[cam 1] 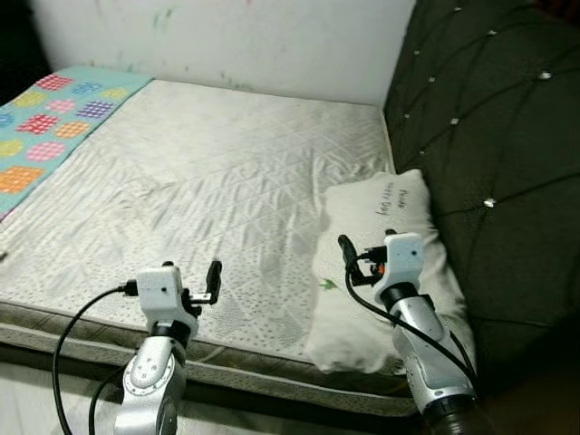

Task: Clean up the room

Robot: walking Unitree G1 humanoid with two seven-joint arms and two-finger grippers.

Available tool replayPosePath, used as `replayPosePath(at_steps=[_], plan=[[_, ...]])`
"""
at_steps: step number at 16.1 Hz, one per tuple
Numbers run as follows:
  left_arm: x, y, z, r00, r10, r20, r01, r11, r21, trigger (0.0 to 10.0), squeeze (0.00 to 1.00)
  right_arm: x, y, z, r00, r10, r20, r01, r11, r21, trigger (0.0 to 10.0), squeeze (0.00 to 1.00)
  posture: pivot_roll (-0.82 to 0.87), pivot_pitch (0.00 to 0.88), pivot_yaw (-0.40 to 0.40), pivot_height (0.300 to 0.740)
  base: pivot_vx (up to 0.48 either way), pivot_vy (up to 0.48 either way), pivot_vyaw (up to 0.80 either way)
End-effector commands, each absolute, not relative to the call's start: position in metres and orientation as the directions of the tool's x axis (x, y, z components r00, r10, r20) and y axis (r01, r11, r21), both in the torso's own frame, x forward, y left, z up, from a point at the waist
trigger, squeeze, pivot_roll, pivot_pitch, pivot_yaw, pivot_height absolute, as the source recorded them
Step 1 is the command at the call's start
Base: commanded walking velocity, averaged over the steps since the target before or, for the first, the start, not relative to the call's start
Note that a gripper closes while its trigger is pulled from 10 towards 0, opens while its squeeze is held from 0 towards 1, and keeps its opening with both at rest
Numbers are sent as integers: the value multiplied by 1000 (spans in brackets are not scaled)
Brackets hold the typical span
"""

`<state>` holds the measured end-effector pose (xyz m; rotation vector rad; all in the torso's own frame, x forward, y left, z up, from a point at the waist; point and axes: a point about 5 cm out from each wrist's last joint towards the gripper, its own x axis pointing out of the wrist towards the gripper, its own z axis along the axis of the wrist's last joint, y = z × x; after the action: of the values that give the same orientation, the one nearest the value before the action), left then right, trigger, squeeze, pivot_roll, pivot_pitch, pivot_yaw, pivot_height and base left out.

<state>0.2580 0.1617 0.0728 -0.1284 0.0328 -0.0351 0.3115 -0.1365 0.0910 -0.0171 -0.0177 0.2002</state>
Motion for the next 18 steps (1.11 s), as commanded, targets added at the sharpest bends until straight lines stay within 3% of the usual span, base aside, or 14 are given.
replayPosePath(at_steps=[1,18], plan=[[259,164,71,999,-29,-43,23,991,-129,10000,0,314,-137,93,980,198,21,-197,980,-20,10000,0,-38,0,-33,740,0,311,0],[265,166,70,999,-8,-37,3,991,-133,10000,0,316,-138,89,977,214,-3,-214,976,-46,10000,0,-44,0,-39,740,0,385,0]])
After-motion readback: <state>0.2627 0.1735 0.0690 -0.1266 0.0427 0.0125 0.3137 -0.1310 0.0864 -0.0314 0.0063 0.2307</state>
